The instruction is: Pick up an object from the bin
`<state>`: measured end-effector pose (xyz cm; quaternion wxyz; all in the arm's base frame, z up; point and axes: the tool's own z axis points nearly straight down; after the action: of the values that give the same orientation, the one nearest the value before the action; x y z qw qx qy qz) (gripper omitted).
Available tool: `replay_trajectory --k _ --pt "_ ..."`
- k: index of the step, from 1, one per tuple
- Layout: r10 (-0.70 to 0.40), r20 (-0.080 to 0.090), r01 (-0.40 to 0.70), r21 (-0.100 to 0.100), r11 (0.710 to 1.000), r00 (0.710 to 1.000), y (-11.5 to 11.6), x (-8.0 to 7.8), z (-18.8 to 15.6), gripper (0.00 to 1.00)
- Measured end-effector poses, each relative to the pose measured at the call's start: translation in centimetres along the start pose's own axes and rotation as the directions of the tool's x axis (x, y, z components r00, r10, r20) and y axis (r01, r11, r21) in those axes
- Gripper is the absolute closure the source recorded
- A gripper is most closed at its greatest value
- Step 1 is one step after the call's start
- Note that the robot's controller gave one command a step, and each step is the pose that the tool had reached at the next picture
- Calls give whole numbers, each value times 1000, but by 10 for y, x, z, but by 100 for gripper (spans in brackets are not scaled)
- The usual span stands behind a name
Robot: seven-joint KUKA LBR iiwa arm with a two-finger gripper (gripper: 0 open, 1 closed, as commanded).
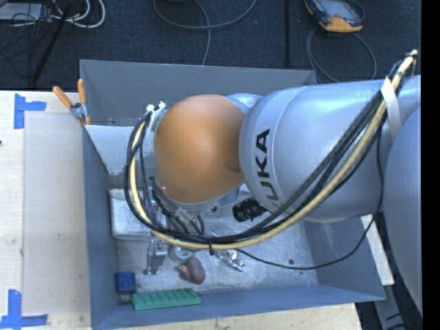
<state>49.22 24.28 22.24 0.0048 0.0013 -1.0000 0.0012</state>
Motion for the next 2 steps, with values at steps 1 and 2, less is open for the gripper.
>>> replay_trajectory --k 1,2 --pt "-240 19 241 -2 971 970 -64 16 110 0" --pt "-335 17 335 -1 942 942 -142 -34 138 0"
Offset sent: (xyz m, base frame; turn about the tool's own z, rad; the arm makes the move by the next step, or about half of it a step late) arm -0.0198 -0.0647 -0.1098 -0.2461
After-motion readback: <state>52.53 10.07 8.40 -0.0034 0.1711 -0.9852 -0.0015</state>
